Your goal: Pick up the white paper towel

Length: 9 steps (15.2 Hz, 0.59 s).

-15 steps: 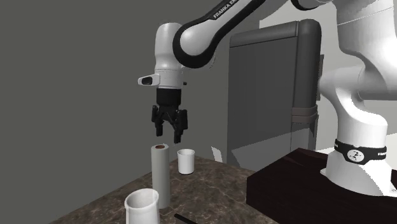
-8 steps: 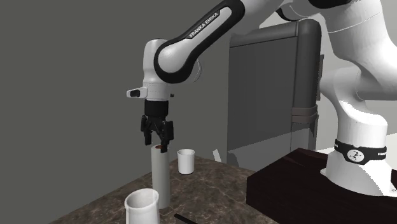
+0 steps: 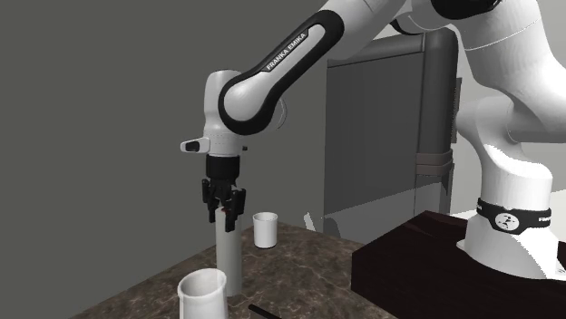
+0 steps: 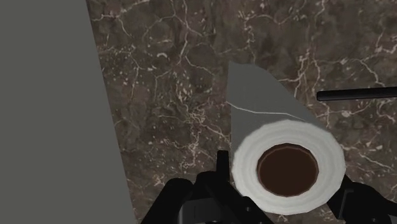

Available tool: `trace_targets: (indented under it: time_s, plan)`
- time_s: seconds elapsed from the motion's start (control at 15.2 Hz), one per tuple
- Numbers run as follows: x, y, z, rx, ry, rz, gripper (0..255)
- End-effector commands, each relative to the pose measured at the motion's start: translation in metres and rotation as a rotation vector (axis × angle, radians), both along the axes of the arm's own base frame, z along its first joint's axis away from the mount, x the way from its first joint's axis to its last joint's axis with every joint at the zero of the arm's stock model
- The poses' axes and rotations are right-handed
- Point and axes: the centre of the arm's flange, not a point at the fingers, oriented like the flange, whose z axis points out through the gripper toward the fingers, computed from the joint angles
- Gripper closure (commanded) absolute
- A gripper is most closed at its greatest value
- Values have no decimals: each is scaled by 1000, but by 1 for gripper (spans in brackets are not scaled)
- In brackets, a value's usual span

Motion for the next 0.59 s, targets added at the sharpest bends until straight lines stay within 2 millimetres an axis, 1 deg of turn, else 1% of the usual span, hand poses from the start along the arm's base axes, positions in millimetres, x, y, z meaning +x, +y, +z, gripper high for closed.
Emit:
trace_targets:
  time_s: [0.0, 0.46, 0.53]
  plan:
    - [0, 0, -2, 0, 2, -1, 255]
    - [-1, 0, -1, 0, 2, -1, 255]
    - [-1, 0, 4, 0, 2, -1, 255]
